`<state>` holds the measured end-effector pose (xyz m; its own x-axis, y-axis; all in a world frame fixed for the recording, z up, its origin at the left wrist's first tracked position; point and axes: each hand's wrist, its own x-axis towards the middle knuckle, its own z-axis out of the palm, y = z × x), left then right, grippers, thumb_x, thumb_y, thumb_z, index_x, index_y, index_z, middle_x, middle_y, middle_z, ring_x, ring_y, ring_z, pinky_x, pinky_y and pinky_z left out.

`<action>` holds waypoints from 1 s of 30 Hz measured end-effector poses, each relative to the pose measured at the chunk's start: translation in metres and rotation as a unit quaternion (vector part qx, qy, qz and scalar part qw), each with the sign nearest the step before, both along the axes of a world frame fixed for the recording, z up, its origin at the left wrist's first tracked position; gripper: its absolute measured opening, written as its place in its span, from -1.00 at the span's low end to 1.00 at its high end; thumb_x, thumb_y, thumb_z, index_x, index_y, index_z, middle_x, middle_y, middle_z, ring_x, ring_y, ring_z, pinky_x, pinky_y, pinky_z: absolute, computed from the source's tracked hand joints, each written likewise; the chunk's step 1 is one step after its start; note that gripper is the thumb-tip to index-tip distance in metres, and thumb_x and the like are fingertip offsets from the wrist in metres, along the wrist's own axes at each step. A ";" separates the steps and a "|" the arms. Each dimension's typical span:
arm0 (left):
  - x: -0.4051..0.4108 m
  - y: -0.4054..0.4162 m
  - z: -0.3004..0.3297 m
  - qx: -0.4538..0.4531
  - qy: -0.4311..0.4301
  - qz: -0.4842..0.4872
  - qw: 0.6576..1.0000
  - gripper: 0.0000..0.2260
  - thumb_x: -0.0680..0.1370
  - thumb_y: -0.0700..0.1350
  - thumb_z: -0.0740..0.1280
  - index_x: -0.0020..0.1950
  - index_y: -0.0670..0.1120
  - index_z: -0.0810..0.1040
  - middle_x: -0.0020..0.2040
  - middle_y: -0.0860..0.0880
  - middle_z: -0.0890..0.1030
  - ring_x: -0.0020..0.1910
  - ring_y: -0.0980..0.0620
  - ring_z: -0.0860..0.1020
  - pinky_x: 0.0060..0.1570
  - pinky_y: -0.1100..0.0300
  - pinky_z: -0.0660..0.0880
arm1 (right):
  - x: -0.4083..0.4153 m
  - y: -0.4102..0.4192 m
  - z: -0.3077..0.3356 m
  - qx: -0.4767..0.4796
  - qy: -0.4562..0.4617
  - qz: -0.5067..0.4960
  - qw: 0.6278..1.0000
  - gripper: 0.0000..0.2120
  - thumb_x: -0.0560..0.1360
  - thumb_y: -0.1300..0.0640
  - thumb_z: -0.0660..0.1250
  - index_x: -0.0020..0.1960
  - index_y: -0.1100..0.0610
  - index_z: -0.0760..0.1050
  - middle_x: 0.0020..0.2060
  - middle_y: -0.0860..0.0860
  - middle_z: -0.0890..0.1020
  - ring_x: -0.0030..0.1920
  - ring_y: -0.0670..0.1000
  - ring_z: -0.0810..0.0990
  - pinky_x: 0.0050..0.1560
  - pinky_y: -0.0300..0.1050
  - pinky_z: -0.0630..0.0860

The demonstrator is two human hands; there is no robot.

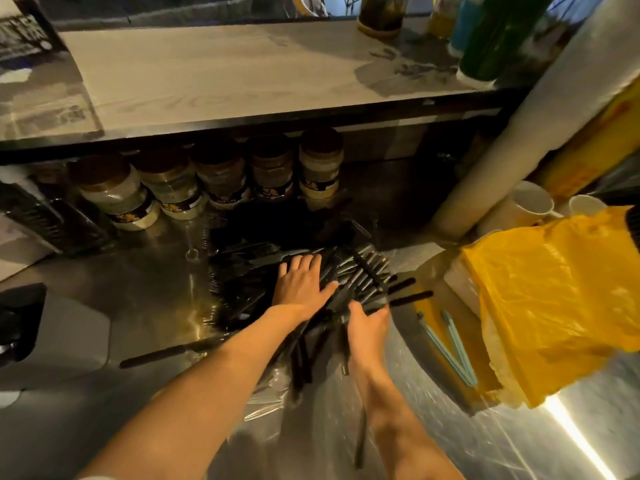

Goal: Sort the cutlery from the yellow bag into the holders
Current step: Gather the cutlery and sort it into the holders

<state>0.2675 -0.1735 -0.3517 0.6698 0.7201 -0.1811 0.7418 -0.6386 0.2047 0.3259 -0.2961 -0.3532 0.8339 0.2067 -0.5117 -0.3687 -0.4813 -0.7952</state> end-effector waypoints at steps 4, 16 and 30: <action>-0.003 0.017 -0.008 -0.001 0.019 -0.003 1.000 -0.22 0.56 0.39 0.07 0.62 -0.09 0.07 0.62 -0.13 0.09 0.61 -0.12 -0.06 0.54 -0.14 -0.09 | 0.013 0.016 0.012 0.073 0.146 -0.094 0.982 -0.78 0.55 0.11 0.33 0.13 0.20 0.50 -0.11 0.07 0.62 -0.12 0.06 0.60 -0.15 -0.03 0.51; 0.005 0.023 -0.002 -0.289 -0.173 0.119 0.934 -0.62 0.68 0.05 0.09 0.50 0.06 0.36 0.45 0.00 0.45 0.44 -0.03 0.35 0.41 0.05 0.22 | 0.017 0.055 0.003 0.124 0.264 -0.098 0.951 -0.51 0.40 -0.04 0.41 0.29 0.10 0.53 0.14 0.19 0.64 0.07 0.23 0.63 0.02 0.13 0.63; 0.001 -0.003 0.008 -0.446 -0.286 0.225 0.818 -0.61 0.67 -0.25 0.17 0.46 0.04 0.43 0.45 0.03 0.47 0.46 0.03 0.39 0.31 0.18 0.31 | 0.017 0.056 0.001 0.071 0.235 -0.079 0.966 -0.40 0.48 -0.13 0.46 0.40 0.17 0.48 0.34 0.15 0.52 0.39 0.20 0.44 0.37 0.10 0.40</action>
